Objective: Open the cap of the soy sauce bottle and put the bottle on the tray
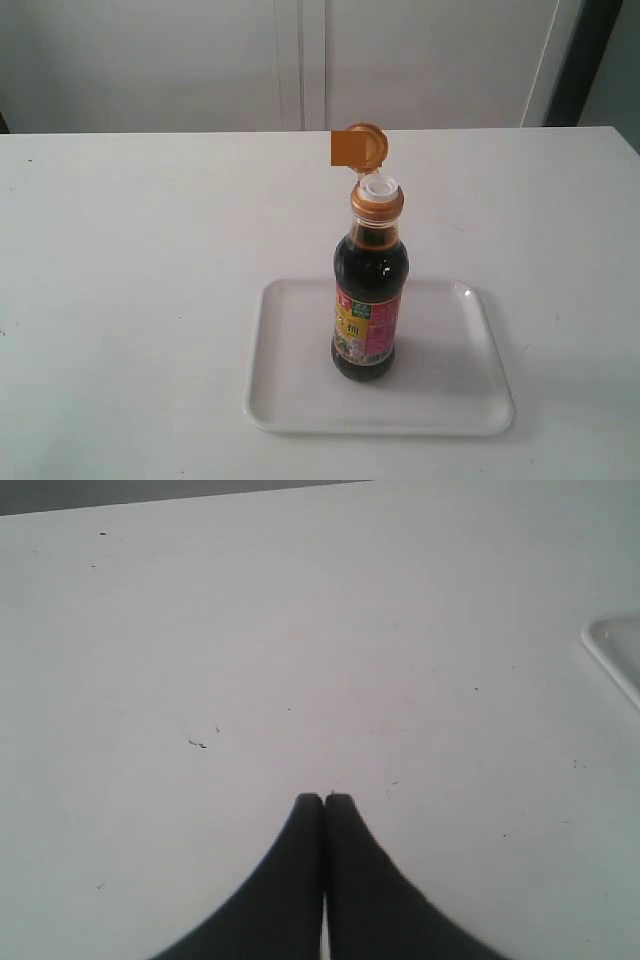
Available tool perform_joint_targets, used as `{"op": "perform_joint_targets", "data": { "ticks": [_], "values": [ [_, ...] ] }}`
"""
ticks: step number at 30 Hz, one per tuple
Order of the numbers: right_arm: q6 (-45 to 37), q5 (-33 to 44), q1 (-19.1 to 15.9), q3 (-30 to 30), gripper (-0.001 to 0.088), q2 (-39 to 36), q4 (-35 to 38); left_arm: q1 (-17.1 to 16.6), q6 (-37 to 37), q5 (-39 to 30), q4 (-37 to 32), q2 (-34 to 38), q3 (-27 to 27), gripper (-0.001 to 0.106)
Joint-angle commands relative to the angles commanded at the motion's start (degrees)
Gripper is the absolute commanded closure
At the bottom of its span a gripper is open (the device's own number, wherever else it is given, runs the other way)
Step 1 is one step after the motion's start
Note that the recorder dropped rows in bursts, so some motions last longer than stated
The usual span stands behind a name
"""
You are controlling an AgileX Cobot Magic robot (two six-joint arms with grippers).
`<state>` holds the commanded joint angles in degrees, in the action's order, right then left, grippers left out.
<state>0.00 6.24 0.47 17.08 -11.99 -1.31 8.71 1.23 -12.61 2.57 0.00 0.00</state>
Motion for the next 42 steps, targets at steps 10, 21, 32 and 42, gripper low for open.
{"op": "perform_joint_targets", "data": {
  "ticks": [10, 21, 32, 42],
  "values": [
    [0.00, -0.11, 0.00, 0.00, 0.0868, 0.00, 0.00, 0.00, 0.00, 0.66, 0.00, 0.00, 0.00, 0.105],
    [0.00, -0.11, 0.00, 0.00, 0.0868, 0.00, 0.00, 0.00, 0.00, 0.66, 0.00, 0.00, 0.00, 0.105],
    [0.00, -0.11, 0.00, 0.00, 0.0868, 0.00, 0.00, 0.00, 0.00, 0.66, 0.00, 0.00, 0.00, 0.105],
    [0.00, 0.00, 0.00, -1.83, 0.0868, 0.09, 0.00, 0.00, 0.00, 0.66, 0.00, 0.00, 0.00, 0.105]
  ]
}}
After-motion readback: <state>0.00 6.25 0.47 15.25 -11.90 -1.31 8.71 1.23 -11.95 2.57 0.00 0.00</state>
